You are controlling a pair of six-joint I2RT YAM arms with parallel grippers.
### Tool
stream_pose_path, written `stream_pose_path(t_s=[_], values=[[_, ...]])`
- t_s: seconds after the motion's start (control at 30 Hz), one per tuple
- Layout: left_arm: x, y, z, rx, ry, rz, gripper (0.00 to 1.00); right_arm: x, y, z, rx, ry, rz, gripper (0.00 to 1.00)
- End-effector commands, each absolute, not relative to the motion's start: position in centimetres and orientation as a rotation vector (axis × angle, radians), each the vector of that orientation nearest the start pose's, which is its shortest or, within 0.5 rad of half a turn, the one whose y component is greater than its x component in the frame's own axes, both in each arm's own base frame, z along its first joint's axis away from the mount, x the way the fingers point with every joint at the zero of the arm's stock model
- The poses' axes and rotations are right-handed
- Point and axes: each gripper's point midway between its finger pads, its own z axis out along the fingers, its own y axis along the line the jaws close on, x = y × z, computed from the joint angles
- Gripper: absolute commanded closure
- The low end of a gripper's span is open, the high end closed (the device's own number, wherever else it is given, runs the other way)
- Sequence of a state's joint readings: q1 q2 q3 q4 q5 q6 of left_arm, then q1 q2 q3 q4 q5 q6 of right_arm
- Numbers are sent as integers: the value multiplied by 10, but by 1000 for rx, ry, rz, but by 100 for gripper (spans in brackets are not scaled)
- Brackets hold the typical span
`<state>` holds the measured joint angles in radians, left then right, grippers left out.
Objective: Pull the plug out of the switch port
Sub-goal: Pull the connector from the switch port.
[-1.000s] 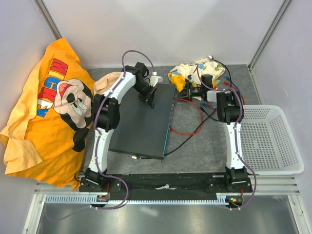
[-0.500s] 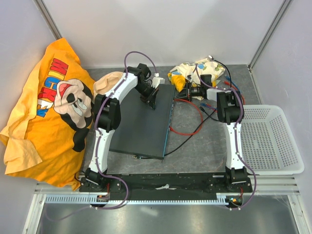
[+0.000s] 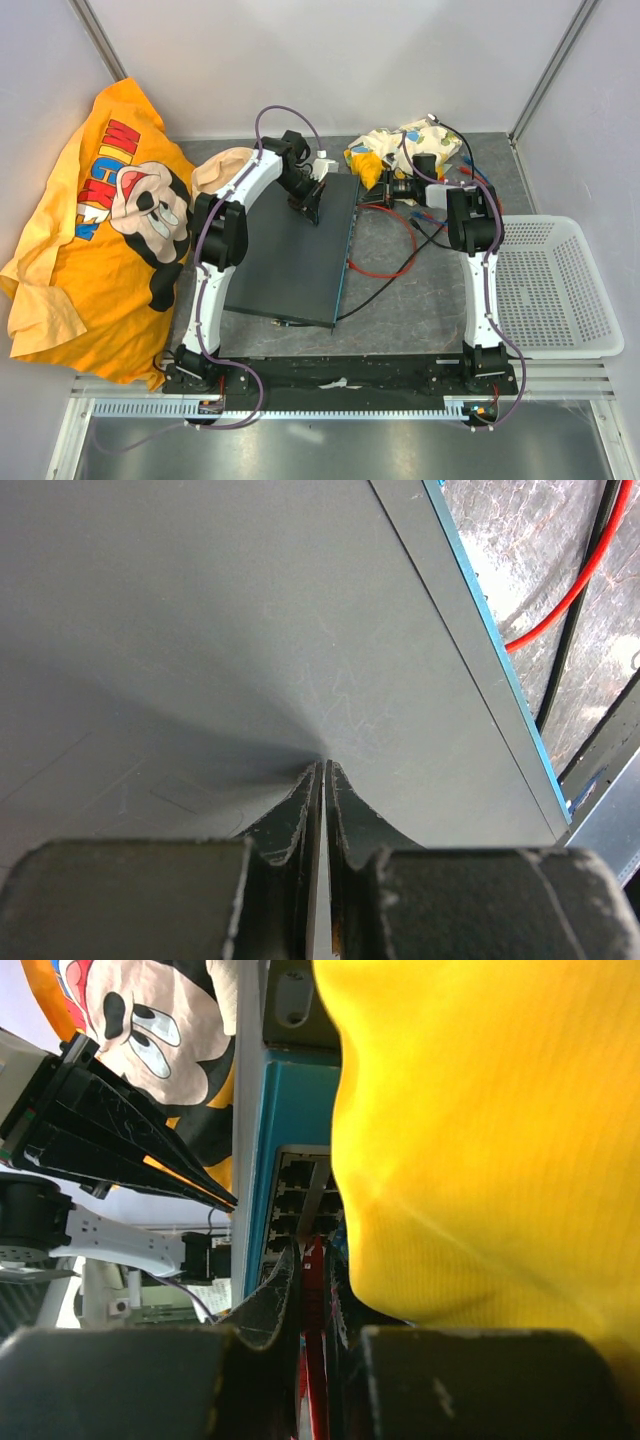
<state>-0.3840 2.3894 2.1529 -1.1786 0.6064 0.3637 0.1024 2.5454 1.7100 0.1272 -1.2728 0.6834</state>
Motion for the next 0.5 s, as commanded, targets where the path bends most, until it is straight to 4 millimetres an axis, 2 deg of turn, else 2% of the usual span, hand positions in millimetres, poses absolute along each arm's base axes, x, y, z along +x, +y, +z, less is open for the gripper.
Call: stream_pose_path(t_s=[0.0,0.13,0.17,0.2,0.23,0.27,0.3,0.37,0.47], values=[[397,-256,46,1171,2638,-856,88,453,177,-28,115,2362,1902,100],[402,-258,48,1177,2622,-850,88,452,176,-34,99,2397,1862,100],[403,-258,49,1179,2617,-844,88,450,179,-32,54,2470,1808,100],[403,-258,47,1179,2620,-842,88,451,172,-51,-211,2498,1585,100],[403,-259,48,1179,2620,-843,88,441,175,-36,-271,2583,1580,100],[402,-258,47,1175,2626,-846,88,429,188,-38,-365,2610,1594,100],[401,-258,47,1177,2626,-846,88,422,191,-39,-503,2594,1565,100],[399,-258,45,1177,2634,-858,88,406,196,-41,-567,2656,1533,100],[399,-258,45,1178,2630,-857,88,403,196,-42,-571,2661,1534,100]])
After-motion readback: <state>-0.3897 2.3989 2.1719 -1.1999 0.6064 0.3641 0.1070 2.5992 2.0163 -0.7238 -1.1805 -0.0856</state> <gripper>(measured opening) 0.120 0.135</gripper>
